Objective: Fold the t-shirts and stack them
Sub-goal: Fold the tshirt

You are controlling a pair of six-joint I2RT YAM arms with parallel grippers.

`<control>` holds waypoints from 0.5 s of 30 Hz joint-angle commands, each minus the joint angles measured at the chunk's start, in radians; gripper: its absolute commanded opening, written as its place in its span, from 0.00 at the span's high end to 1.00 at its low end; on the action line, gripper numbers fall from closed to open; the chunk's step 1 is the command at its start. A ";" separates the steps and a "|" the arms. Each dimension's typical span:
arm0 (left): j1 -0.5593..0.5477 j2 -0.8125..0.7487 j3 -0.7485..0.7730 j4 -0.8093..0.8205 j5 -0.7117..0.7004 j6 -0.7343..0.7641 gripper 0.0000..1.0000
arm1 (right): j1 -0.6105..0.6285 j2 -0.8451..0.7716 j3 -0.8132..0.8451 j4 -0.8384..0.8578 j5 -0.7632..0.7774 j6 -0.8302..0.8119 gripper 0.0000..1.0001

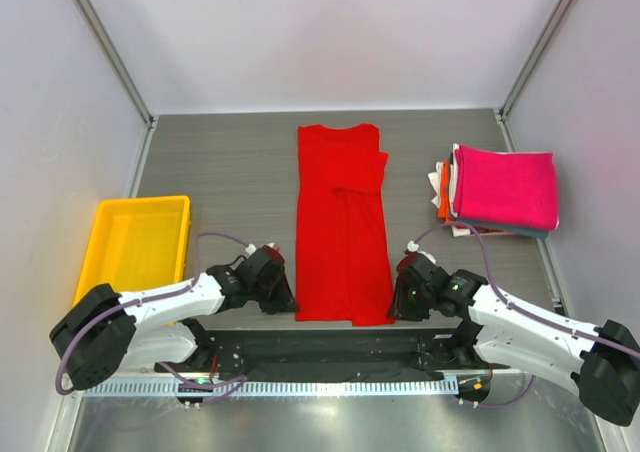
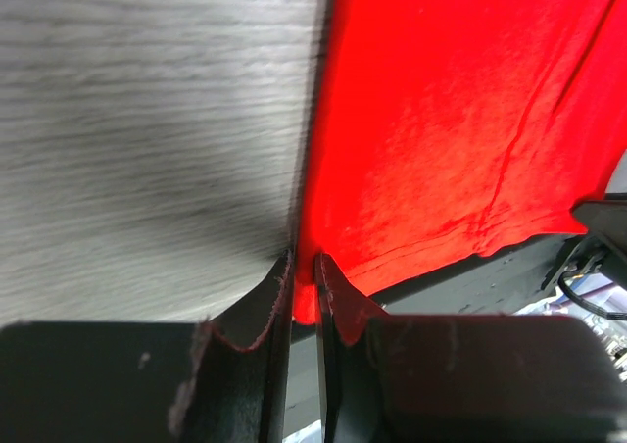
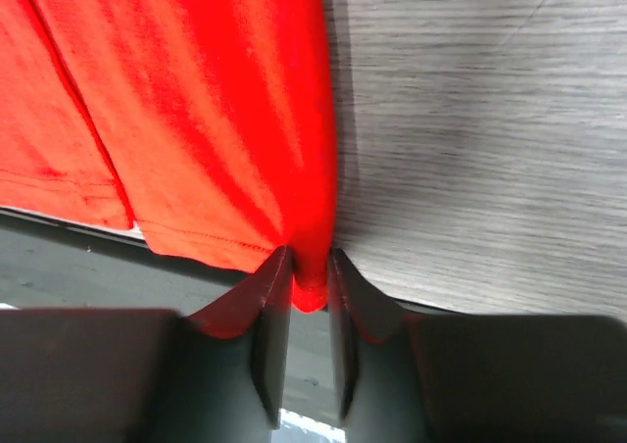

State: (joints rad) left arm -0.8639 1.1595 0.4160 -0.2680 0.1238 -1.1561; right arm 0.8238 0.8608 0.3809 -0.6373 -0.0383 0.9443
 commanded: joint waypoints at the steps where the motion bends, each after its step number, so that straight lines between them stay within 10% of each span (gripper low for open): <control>1: -0.006 -0.023 -0.013 -0.066 -0.006 -0.005 0.85 | 0.006 -0.022 0.004 -0.024 -0.012 0.017 0.78; 7: -0.004 0.017 0.009 -0.047 0.033 -0.005 0.86 | 0.006 -0.029 0.015 -0.010 -0.028 0.013 0.98; 15: -0.006 0.022 0.021 -0.045 0.072 -0.005 0.86 | 0.006 -0.054 0.030 -0.015 -0.026 0.013 0.99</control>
State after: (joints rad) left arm -0.8639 1.1698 0.4206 -0.2844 0.1596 -1.1675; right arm 0.8238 0.8330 0.3813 -0.6453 -0.0540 0.9501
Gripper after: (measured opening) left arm 0.140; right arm 0.042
